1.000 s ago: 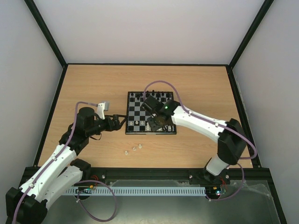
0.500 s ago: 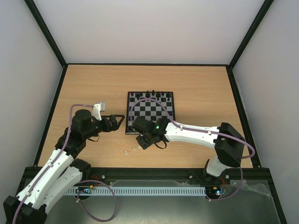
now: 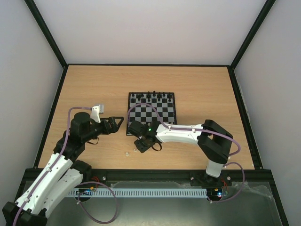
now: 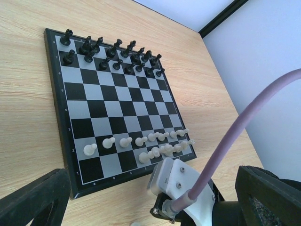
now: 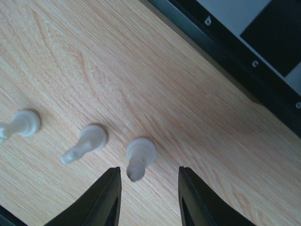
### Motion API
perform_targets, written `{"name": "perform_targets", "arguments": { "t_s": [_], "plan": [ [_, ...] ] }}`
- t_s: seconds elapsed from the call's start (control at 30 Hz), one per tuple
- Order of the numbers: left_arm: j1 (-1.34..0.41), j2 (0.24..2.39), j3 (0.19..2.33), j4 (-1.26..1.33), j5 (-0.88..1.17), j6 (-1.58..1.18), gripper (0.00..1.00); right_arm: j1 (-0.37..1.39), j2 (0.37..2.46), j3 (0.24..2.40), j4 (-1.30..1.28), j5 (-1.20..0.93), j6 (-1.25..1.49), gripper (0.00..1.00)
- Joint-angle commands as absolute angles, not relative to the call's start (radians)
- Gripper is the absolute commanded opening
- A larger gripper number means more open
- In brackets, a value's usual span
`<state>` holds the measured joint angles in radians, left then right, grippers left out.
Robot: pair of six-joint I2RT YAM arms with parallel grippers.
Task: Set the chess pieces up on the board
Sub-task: Pick up the chess piece at the center of the board.
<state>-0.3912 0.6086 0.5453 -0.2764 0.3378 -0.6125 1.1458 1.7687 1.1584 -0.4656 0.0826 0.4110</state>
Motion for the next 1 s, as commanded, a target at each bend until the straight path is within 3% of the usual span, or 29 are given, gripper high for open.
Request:
{"name": "perform_targets", "arguments": {
  "t_s": [0.0, 0.37, 0.53, 0.97],
  "plan": [
    [-0.385, 0.601, 0.571, -0.288, 0.334, -0.618, 0.99, 1.152, 1.800, 1.202, -0.473, 0.078, 0.412, 0.33],
    [-0.385, 0.601, 0.567, -0.282, 0.341, -0.617, 0.99, 1.152, 1.845, 1.227, -0.478, 0.069, 0.406, 0.18],
    [-0.385, 0.596, 0.565, -0.284, 0.340, -0.616, 0.99, 1.152, 1.848, 1.229, -0.502, 0.085, 0.408, 0.02],
    [-0.385, 0.590, 0.562, -0.288, 0.338, -0.618, 0.99, 1.109, 1.767, 1.313, -0.569, 0.198, 0.389, 0.01]
  ]
}}
